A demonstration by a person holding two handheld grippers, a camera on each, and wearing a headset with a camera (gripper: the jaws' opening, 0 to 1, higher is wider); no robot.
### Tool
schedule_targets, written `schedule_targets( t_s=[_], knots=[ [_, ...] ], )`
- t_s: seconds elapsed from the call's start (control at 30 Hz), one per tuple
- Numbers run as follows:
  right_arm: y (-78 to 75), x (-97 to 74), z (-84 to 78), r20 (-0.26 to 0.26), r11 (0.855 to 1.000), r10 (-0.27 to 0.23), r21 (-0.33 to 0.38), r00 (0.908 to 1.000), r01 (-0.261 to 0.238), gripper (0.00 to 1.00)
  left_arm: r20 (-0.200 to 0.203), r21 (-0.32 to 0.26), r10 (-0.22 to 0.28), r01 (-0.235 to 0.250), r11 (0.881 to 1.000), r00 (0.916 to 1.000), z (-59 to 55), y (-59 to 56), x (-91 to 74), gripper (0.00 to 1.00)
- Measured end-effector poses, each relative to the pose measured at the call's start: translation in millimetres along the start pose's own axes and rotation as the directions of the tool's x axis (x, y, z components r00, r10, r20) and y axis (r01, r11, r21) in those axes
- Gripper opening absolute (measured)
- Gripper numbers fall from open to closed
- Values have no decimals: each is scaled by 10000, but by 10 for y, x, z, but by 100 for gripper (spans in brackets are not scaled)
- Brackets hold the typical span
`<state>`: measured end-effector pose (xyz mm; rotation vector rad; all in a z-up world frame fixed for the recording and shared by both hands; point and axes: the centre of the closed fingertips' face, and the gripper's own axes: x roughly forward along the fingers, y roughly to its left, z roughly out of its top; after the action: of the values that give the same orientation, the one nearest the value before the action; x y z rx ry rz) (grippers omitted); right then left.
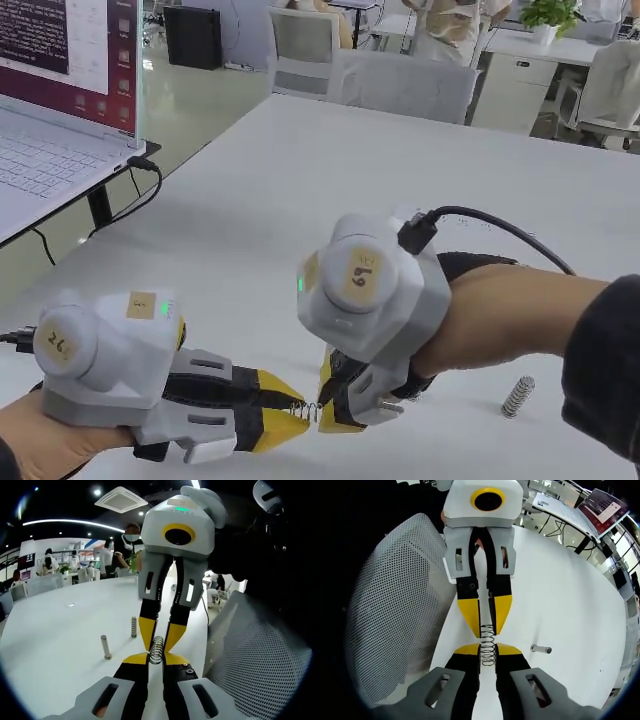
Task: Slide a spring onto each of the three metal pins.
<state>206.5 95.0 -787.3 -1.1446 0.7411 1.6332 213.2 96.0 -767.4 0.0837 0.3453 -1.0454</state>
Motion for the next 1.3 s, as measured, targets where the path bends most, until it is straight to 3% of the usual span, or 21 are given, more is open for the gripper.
schedule_targets(
  t_s=[0.37,0.57,1.0,1.13,1.3],
  knots=[
    [25,46,-8,49,9999,147,42,9999,-147,9,158,-72,-59,60,10000,9999,61,-25,-20,2],
    [22,63,-32,42,9998,177,109,9998,-178,9,539,-200,-89,100,9997,9985,160,-29,-52,2],
    [17,19,-4,114,10000,19,42,9999,-20,9,345,-208,62,-55,9998,9994,77,-9,-55,2],
    [11,-28,32,285,10000,-49,70,9996,47,9,15,-19,124,-124,9999,9999,12,-5,-42,2],
    [11,-57,59,409,9999,-80,150,9991,73,9,-40,46,158,-158,9999,9999,-2,1,-35,3]
  ],
)
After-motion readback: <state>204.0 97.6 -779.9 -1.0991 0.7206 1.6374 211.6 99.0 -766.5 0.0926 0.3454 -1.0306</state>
